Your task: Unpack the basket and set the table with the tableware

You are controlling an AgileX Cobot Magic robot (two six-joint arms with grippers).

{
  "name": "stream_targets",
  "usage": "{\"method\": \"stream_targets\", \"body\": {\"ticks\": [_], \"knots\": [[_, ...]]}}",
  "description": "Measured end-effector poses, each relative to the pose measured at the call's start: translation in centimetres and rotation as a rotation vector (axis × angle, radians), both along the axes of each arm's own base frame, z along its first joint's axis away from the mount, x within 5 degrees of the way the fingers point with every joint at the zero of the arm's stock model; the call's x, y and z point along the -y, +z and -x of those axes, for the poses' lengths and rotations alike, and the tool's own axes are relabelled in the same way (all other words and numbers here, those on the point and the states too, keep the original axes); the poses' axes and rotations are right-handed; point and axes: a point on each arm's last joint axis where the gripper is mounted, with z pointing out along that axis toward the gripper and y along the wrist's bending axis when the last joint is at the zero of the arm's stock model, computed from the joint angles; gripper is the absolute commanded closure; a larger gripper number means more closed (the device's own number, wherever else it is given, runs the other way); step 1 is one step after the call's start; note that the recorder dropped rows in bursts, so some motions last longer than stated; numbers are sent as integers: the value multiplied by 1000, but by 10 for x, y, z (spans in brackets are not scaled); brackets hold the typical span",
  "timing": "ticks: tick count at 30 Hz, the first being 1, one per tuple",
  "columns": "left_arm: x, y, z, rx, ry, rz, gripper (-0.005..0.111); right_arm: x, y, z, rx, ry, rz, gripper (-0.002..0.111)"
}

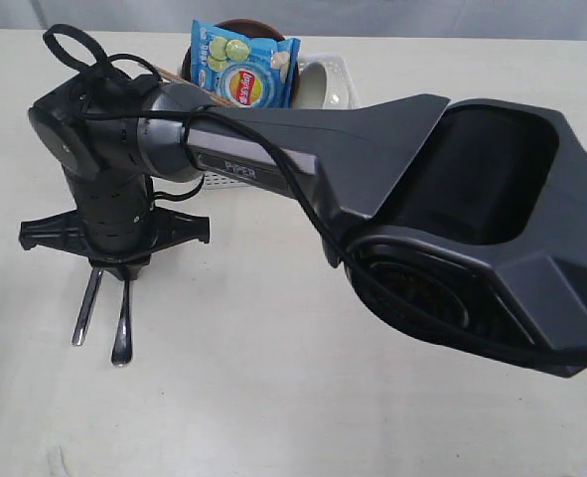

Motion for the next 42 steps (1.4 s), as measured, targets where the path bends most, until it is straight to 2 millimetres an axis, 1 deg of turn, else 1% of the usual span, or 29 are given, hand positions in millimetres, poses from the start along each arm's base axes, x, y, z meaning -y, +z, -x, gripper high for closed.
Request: {"method": "stream_targets", "body": {"ticks": [4,8,33,35,40,42], "knots": [[0,0,0,0,0,0,107,1,0,-1,2,-60,2,108],[0,0,0,0,0,0,107,2,0,-3,16,-83,14,108],[1,0,0,0,-24,0,107,3,0,-4,29,-76,21,108],[1,0,0,0,-24,0,107,3,0,-4,31,-64,22,104],[1,0,0,0,-24,0,107,3,0,-4,34,-48,24,79],[1,0,0,0,-24,0,107,3,0,-4,34,-46,24,72]]}}
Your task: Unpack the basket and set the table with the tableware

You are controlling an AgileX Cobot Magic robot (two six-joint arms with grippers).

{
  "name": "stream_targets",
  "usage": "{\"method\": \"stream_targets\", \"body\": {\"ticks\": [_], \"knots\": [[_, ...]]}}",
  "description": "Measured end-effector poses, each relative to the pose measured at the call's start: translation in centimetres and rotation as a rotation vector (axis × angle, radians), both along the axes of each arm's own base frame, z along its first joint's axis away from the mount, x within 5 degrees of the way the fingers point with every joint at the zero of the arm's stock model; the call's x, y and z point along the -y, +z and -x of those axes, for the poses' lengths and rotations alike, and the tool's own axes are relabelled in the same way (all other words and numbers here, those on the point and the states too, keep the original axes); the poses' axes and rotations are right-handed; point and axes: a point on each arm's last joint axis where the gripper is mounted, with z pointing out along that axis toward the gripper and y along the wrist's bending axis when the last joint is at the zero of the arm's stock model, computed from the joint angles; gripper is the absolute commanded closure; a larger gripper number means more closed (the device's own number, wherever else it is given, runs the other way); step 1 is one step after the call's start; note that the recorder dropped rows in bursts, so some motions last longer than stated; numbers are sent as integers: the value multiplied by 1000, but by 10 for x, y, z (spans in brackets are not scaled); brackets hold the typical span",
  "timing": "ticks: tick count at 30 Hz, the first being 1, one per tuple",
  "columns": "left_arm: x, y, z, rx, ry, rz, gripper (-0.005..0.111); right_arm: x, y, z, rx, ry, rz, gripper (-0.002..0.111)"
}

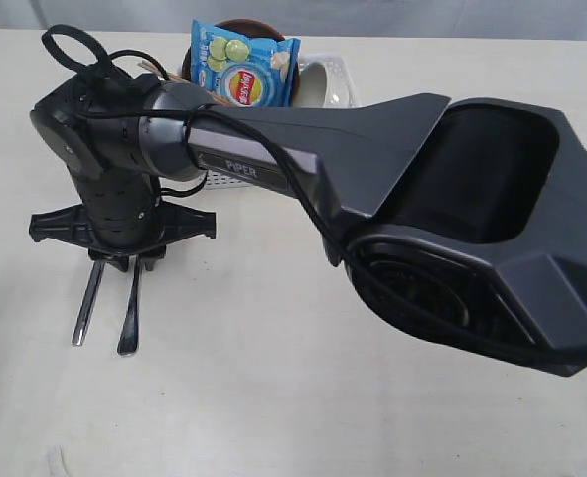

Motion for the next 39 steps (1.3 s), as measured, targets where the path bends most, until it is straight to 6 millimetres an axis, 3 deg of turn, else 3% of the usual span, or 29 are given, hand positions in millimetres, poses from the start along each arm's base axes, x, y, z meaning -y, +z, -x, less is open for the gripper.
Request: {"method": "stream_targets", "body": {"ticks": [10,14,16,20,32,39], "knots": [[0,0,0,0,0,0,107,0,1,3,-26,41,4,72],[0,0,0,0,0,0,107,4,31,2,36,112,-5,72],[0,0,0,0,0,0,107,10,39,-1,79,132,48,78],[0,0,0,0,0,0,107,15,36,-3,96,140,112,108],[0,0,0,0,0,0,107,14,13,2,41,203,178,109],[0,0,0,0,0,0,107,1,13,27,43,274,181,109]]}}
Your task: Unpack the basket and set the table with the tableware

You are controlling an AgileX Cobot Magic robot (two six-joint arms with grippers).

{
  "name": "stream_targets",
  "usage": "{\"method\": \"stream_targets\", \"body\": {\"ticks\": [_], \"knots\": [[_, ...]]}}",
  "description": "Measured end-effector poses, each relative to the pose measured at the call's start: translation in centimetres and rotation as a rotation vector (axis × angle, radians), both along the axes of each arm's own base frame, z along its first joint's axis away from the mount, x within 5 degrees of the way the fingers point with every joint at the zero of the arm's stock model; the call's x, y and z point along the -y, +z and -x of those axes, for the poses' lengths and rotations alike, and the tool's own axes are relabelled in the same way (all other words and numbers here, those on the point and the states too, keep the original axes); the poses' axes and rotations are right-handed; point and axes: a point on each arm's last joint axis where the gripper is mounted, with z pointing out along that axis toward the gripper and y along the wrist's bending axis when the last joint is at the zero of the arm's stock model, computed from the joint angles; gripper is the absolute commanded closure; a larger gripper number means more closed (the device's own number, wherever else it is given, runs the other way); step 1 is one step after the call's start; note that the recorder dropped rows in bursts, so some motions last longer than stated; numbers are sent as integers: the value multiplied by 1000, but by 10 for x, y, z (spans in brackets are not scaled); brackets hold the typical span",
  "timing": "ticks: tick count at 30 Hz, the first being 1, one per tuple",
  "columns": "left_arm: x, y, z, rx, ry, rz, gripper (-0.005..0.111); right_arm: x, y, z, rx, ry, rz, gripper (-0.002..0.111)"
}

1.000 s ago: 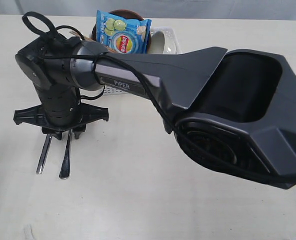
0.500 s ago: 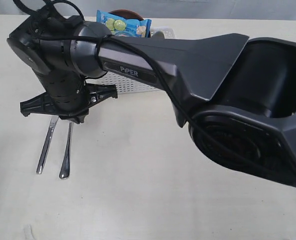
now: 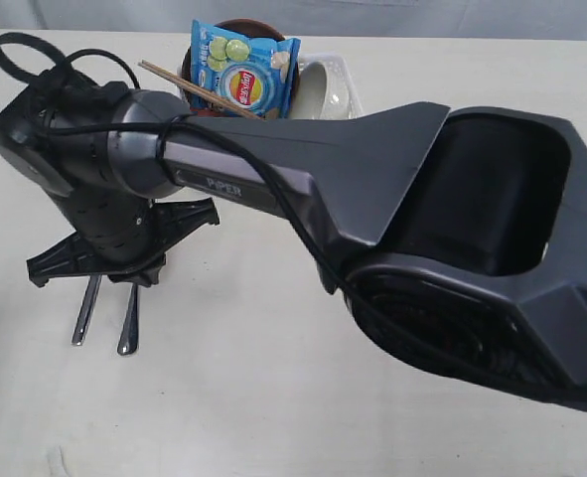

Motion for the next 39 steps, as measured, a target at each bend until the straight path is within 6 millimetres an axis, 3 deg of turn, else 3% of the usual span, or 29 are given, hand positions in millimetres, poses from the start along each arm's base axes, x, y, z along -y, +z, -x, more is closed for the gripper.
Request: {"method": "stream_targets", "body": {"ticks": [20,39], "knots": [[0,0,0,0,0,0,107,-5,-4,9,-51,7,-15,109],[0,0,0,0,0,0,107,1,-4,-2,-21,9,2,109]]}}
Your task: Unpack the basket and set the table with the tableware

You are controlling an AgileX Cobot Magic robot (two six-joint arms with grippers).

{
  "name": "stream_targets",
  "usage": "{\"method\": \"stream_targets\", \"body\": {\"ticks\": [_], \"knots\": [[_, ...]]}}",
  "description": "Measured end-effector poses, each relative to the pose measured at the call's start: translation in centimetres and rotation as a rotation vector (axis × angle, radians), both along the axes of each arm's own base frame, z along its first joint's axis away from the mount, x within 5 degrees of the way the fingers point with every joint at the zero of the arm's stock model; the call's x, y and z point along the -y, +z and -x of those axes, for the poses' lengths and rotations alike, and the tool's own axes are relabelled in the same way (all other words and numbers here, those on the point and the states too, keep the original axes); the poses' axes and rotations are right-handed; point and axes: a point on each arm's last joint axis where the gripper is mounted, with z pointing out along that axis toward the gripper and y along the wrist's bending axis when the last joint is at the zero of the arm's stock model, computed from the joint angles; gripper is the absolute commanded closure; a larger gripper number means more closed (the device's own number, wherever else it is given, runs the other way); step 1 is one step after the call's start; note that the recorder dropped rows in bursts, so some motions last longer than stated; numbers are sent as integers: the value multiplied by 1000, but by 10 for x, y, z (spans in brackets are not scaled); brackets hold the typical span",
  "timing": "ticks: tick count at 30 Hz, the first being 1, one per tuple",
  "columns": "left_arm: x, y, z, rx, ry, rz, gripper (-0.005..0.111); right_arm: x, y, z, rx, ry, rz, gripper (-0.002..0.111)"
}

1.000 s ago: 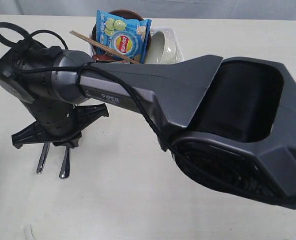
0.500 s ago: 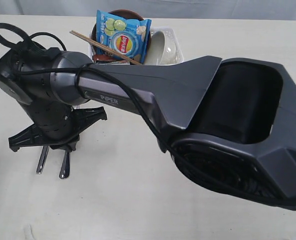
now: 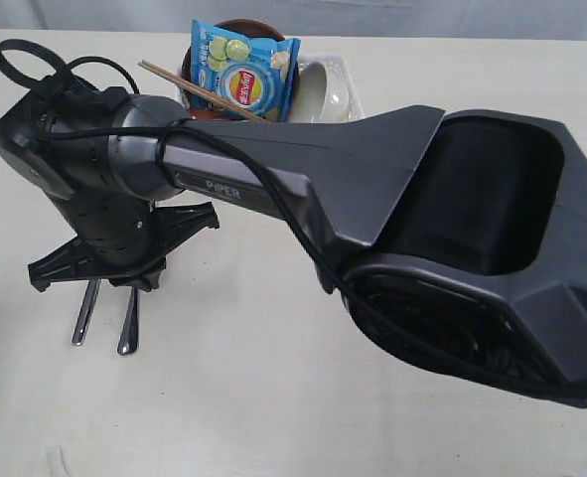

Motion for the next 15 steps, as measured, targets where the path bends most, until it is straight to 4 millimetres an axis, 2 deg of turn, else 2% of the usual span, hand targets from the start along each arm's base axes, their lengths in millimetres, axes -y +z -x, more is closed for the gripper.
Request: {"method": "stream_targets", "body": {"ticks": [3,7,15], "knots": [[0,0,0,0,0,0,107,1,0,-1,-5,-3,-2,109],[0,0,0,0,0,0,107,0,-11,0,-39,-9,5,109],[0,0,0,0,0,0,107,-2,-11,4,-83,3,-16,109]]}}
